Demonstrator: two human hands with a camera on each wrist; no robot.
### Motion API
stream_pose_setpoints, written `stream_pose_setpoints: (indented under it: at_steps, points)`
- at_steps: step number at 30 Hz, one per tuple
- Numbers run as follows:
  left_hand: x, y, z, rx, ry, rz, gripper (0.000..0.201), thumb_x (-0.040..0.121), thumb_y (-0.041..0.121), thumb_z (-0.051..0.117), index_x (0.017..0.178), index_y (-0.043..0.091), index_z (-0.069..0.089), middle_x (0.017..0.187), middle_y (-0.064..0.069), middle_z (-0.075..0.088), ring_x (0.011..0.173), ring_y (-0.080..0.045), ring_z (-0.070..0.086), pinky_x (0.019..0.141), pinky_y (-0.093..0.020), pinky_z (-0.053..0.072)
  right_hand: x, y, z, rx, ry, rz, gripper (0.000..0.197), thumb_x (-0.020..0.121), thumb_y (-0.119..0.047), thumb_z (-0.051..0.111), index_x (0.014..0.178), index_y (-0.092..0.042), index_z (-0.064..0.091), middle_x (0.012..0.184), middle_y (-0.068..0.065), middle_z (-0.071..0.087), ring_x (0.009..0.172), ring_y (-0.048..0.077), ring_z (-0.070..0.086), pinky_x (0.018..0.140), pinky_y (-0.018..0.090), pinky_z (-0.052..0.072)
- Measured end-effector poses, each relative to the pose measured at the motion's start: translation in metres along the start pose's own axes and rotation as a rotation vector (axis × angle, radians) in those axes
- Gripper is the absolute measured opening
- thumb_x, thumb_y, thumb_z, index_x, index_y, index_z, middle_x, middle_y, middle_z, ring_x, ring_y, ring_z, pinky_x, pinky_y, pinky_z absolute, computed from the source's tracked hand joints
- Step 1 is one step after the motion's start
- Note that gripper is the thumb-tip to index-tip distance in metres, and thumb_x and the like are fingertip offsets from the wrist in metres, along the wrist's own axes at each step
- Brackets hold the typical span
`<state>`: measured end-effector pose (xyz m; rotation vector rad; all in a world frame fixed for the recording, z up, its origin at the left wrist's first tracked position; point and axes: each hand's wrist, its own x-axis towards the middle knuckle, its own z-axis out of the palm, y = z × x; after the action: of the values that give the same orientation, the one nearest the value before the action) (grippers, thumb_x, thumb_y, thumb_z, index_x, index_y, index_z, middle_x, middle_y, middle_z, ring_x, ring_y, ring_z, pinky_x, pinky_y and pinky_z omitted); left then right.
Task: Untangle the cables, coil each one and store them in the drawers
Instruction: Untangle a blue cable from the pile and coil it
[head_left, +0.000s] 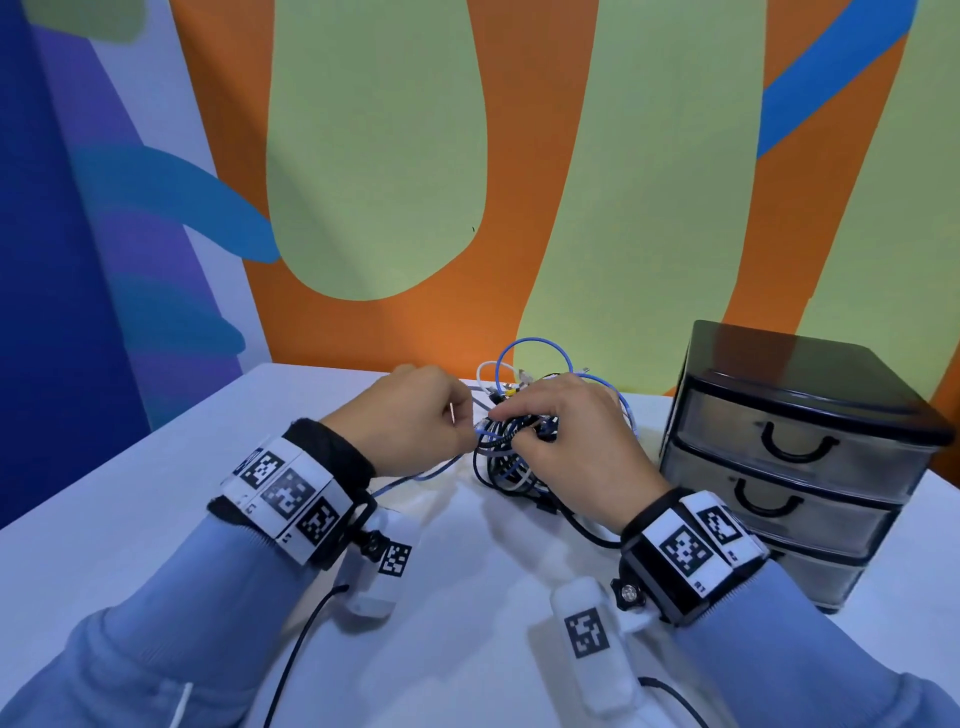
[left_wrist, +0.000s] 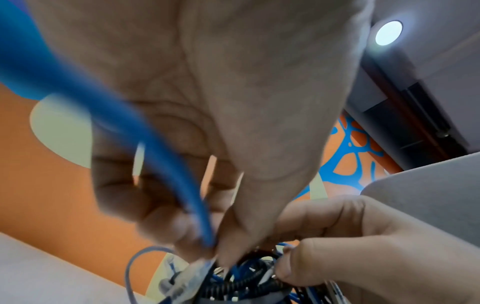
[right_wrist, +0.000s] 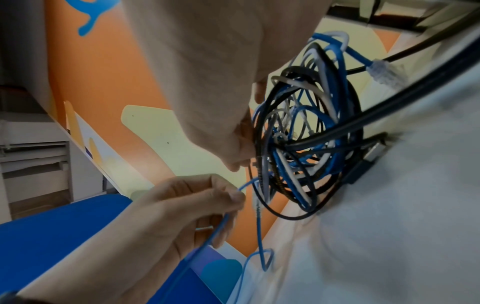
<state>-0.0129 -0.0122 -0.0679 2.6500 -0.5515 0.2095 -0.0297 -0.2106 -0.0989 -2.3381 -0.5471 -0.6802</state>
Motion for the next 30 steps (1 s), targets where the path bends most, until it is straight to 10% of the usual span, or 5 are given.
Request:
stream_pose_setpoints:
  at_steps: [11, 18, 22, 25, 30]
  points:
    - [-0.001, 0.008, -0.005, -0.234, 0.319, 0.108, 0.021, 0.099, 0.029, 0.069, 0.08, 0.024, 0.062, 0.065, -0.002, 0.067, 0.069, -0.024, 0.059, 0.067, -0.042, 0.047, 0.0, -0.001, -0.002, -0.038, -0.022, 0.11, 0.031, 0.094, -0.025, 0.054, 0.111, -0.041, 0.075, 0.099, -0.027, 0.072, 0.115, 0.0, 0.045, 0.106, 0.04, 0.026]
    - [0.002, 0.007, -0.011, -0.299, 0.623, 0.107, 0.019, 0.1, 0.025, 0.067, 0.083, 0.022, 0.059, 0.058, 0.001, 0.049, 0.061, -0.016, 0.042, 0.057, -0.029, 0.032, 0.0, -0.006, -0.006, 0.037, 0.012, 0.088, 0.031, 0.08, -0.058, 0.062, 0.101, -0.04, 0.076, 0.084, -0.032, 0.063, 0.106, 0.009, 0.051, 0.102, 0.048, 0.044]
    - [0.003, 0.006, -0.011, -0.333, 0.707, 0.091, 0.017, 0.101, 0.022, 0.066, 0.086, 0.018, 0.059, 0.056, 0.005, 0.044, 0.06, -0.015, 0.039, 0.054, -0.022, 0.03, -0.004, -0.006, -0.008, 0.044, -0.065, 0.053, 0.04, 0.072, -0.045, 0.086, 0.109, -0.037, 0.072, 0.095, -0.032, 0.055, 0.116, 0.011, 0.045, 0.102, 0.043, 0.045]
    - [0.004, 0.001, -0.013, -0.336, 0.747, 0.042, 0.019, 0.102, 0.025, 0.064, 0.085, 0.018, 0.058, 0.058, 0.004, 0.045, 0.06, -0.015, 0.039, 0.056, -0.022, 0.031, -0.002, -0.004, -0.007, 0.126, 0.025, 0.077, 0.026, 0.075, -0.025, 0.083, 0.099, -0.031, 0.073, 0.092, -0.024, 0.06, 0.111, 0.013, 0.052, 0.091, 0.025, 0.046]
    - [0.009, -0.01, -0.019, -0.403, 0.792, -0.06, 0.018, 0.102, 0.027, 0.064, 0.087, 0.018, 0.059, 0.057, 0.005, 0.045, 0.061, -0.019, 0.043, 0.059, -0.037, 0.032, -0.001, -0.004, -0.008, 0.461, 0.11, 0.153, 0.006, 0.09, -0.018, 0.073, 0.091, -0.023, 0.07, 0.089, -0.006, 0.074, 0.091, 0.014, 0.068, 0.083, 0.03, 0.054]
